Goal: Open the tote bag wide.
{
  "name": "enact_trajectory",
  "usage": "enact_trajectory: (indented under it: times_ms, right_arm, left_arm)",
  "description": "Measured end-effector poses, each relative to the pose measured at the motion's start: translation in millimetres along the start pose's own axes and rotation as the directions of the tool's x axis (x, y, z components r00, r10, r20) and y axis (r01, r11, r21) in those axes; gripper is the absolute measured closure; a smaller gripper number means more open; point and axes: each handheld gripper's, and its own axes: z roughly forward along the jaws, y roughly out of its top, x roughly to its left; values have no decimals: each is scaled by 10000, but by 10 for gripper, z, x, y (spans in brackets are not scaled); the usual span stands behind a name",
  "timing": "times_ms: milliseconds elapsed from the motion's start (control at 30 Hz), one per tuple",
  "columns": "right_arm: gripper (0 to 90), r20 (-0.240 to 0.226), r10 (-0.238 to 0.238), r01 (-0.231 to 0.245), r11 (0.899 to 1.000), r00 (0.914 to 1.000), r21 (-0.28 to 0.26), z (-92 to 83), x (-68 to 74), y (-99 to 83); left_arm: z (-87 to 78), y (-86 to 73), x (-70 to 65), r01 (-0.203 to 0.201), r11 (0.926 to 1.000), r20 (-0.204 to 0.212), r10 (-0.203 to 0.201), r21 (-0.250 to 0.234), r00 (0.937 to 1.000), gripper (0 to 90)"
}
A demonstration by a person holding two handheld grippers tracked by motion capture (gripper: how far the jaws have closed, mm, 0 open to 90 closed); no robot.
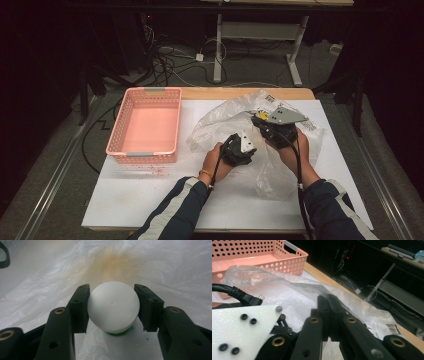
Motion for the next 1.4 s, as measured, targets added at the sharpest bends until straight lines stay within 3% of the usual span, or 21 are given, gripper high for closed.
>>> enact_trajectory:
  times_ms: [133, 267, 467, 633, 700, 733, 833, 900, 967, 1033, 1133, 1233, 1300, 1367, 1400]
  right_arm:
    - [900, -24, 13, -13, 10000, 10000, 48, 13, 9, -9]
    - [900, -6, -19, 19, 9999, 10000, 116, 15, 6, -26]
    - [900, 33, 41, -42, 9998, 10000, 187, 2, -16, -79]
    - [900, 15, 95, -96, 9994, 10000, 320, 0, -33, -130]
    - [900, 17, 66, -66, 9993, 10000, 363, -5, -34, -143]
    - [900, 27, 57, -58, 9993, 10000, 371, -9, -34, -150]
    - [900, 21, 33, -34, 9990, 10000, 440, -22, -39, -166]
    - [900, -8, 4, -3, 9988, 10000, 484, -35, -41, -175]
    - [900, 14, -92, 92, 9987, 10000, 497, -49, -39, -179]
    - [900, 20, -160, 159, 9985, 9999, 528, -69, -38, -188]
    - [900, 53, -250, 247, 9981, 9997, 573, -113, -51, -221]
    - [900, 40, -160, 157, 9978, 9999, 641, -148, -91, -252]
    - [894, 3, -91, 91, 9977, 10000, 669, -164, -119, -269]
    - [891, 5, -43, 43, 9975, 10000, 704, -168, -142, -289]
    - [884, -72, 30, -24, 9974, 10000, 724, -166, -147, -300]
  left_arm:
    - [-7, 22, 3, 130, 9999, -225, -132, -103, 9997, 440]
    - [-110, 48, -20, 132, 9995, 61, -130, -288, 9999, 345]
    - [-461, 22, -151, -687, 9955, 272, 706, -653, 9971, 322]
    - [-864, -91, -247, -1470, 9850, 628, 1530, -907, 9862, 322]
    - [-1048, -159, -245, -1636, 9806, 306, 1678, -1083, 9853, 301]
    - [-1146, -196, -233, -1637, 9796, 102, 1660, -1164, 9861, 240]
    - [-1438, -324, -164, -1510, 9776, -343, 1475, -1469, 9885, 233]
    - [-1593, -419, -93, -1239, 9777, -685, 1137, -1698, 9912, 232]
    - [-1678, -507, 9, -818, 9823, -912, 672, -1683, 9936, 232]
    - [-1686, -580, 111, -304, 9892, -1214, 129, -1434, 9925, 232]
    - [-1614, -669, 214, 361, 9947, -1326, -488, -966, 9900, 232]
    - [-1512, -711, 255, 438, 9979, -1513, -505, -470, 9872, 233]
    - [-1453, -710, 289, 652, 9974, -1429, -688, -299, 9873, 246]
    - [-1403, -704, 316, 619, 9980, -1481, -629, -113, 9870, 298]
    - [-1382, -706, 333, 674, 9977, -1352, -675, -49, 9885, 374]
